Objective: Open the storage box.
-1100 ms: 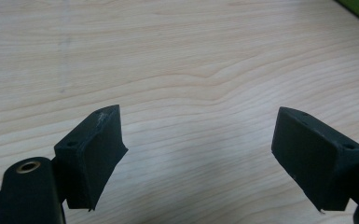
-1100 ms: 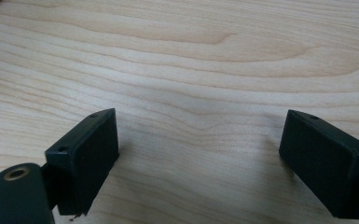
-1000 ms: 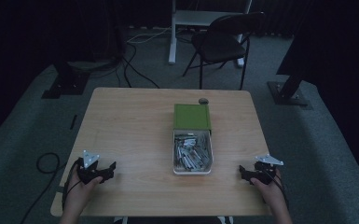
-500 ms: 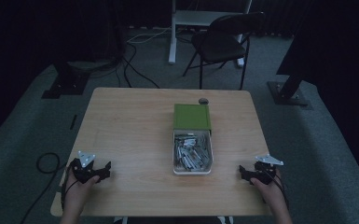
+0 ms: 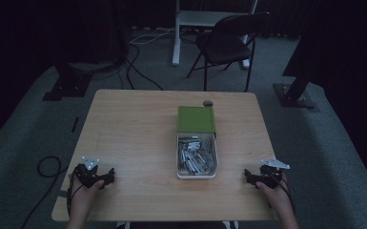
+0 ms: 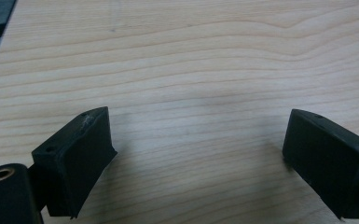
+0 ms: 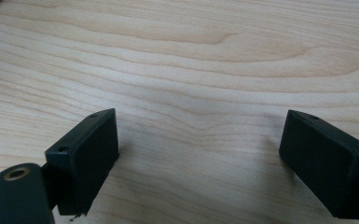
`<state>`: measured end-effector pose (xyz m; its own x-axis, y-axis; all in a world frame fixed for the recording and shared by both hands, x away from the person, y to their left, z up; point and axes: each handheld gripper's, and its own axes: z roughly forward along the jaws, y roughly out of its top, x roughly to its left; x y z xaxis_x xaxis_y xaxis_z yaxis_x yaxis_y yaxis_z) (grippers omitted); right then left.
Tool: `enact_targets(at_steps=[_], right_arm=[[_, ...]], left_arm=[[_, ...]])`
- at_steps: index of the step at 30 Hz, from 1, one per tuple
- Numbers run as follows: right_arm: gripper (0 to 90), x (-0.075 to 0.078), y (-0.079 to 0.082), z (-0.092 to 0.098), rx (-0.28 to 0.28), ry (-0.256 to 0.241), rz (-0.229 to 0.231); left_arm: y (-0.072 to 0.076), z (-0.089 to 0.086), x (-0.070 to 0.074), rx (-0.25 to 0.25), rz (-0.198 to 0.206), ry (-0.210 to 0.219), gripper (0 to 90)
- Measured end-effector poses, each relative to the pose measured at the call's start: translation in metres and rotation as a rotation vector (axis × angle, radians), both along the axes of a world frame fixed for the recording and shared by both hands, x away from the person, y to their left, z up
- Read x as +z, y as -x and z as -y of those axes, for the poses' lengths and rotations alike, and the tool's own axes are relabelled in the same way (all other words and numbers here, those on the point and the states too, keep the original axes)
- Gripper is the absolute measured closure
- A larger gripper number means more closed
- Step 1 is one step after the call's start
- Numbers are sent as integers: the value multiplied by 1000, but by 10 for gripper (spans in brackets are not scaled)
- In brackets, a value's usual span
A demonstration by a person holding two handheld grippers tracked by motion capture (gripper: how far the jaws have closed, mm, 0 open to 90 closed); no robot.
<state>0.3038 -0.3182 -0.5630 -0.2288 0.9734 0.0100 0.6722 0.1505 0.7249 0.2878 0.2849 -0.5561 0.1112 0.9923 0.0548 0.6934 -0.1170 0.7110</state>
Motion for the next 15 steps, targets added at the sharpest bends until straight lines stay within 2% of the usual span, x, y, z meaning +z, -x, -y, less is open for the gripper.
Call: enact_targets(at_steps=[3, 15], right_arm=[[114, 0, 0, 0, 0, 0, 0], [114, 0, 0, 0, 1, 1, 0]], left_arm=[[-1, -2, -1, 19, -16, 43, 91], [-1, -2, -1, 16, -14, 44, 91]])
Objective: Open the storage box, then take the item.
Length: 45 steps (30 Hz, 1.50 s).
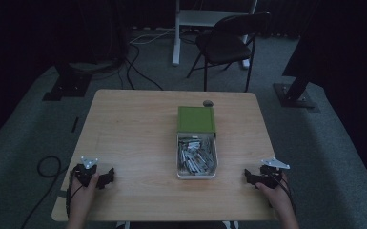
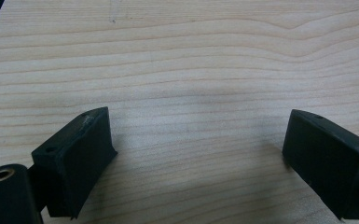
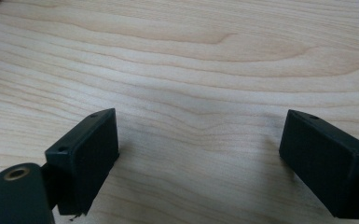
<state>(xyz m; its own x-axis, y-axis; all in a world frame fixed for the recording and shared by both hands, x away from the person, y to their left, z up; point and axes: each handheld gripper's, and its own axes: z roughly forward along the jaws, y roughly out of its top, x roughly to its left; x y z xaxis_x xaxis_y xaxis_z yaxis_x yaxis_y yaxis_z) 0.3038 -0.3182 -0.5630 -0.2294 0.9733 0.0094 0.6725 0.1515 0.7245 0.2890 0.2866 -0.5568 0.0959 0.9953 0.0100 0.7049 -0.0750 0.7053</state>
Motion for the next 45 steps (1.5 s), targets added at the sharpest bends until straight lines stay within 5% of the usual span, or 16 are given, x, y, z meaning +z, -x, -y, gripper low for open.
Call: enact_targets(at_steps=[20, 45], right_arm=[[126, 4, 2, -16, 35, 0, 2], [144, 68, 1, -48, 111, -86, 143]], left_arm=[[0, 0, 0, -1, -2, -2, 90], [0, 0, 0, -1, -2, -3, 90]])
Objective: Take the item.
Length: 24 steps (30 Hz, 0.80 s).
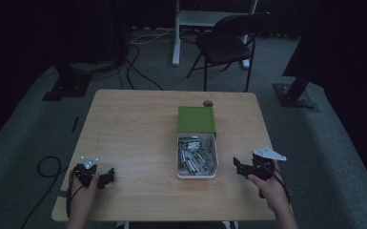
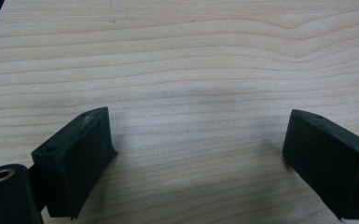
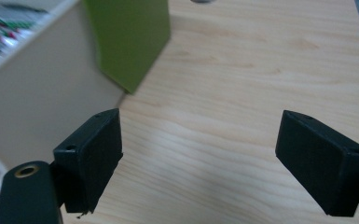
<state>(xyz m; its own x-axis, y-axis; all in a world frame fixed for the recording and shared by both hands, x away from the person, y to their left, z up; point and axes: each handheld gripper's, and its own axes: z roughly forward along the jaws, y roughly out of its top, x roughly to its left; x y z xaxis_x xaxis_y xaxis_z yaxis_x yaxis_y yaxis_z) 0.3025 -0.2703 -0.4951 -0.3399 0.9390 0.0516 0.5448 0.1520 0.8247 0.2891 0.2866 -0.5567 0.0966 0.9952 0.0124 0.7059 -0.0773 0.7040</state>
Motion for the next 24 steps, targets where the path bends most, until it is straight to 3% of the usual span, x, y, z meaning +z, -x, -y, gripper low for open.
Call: enact_targets(at_steps=[5, 24], right_arm=[[144, 11, 0, -8, 29, -26, 22], [145, 36, 2, -37, 123, -31, 78]], left_arm=[[0, 0, 0, 4, 1, 1, 91], [0, 1, 0, 7, 2, 3, 90]])
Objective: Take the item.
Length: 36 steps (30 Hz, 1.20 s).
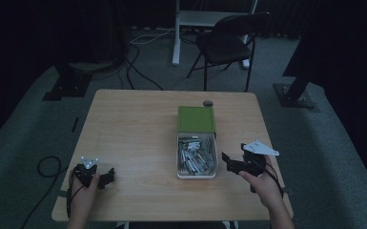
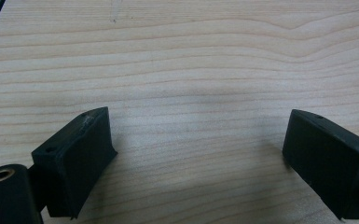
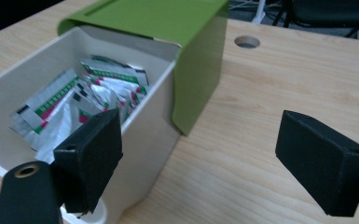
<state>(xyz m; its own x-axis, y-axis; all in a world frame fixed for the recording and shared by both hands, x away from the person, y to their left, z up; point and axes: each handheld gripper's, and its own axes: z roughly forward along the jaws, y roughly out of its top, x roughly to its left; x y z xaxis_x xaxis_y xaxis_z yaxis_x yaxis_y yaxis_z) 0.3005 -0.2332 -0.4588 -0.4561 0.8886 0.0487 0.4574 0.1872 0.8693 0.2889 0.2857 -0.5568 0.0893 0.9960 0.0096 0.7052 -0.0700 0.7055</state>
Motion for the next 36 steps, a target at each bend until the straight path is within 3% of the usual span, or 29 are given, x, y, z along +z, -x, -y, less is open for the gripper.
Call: enact_targets(at_steps=[16, 36], right_arm=[[152, 16, 3, -33, 112, 8, 44], [197, 10, 7, -68, 223, 36, 26]], left_arm=[[0, 0, 0, 0, 0, 0, 90], [0, 0, 0, 0, 1, 0, 90]])
